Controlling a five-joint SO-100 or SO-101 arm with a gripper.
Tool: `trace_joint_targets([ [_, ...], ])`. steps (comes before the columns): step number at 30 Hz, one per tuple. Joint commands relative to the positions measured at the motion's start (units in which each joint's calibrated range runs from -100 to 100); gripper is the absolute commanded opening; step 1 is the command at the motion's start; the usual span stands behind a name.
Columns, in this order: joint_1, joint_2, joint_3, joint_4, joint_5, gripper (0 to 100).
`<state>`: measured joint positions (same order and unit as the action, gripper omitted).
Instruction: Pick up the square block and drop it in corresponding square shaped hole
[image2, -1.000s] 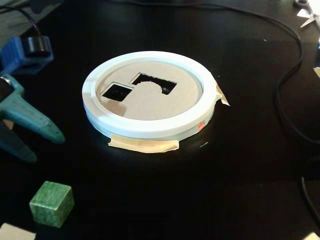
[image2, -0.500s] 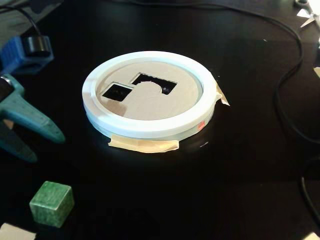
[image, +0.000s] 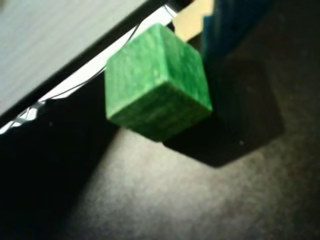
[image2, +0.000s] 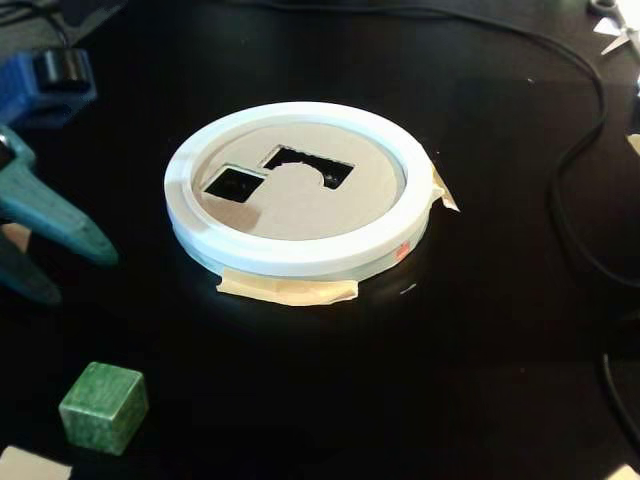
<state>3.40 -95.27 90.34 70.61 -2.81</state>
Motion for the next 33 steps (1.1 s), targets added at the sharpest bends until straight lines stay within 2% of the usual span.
trace_joint_targets([
  [1,-0.9,0.4,-7.7,2.3,-2.0,79],
  [6,-0.8,4.0,-11.9,2.4,-2.0,79],
  [11,-0.8,22.5,-25.3,3.3,-1.8,79],
  [18,1.1,39.7,-46.8,19.4,-1.4,79],
  [29,1.5,56.6,-49.2,20.2,-1.4,79],
  [33,8.5,61.2,-49.3,16.7,-1.4,79],
])
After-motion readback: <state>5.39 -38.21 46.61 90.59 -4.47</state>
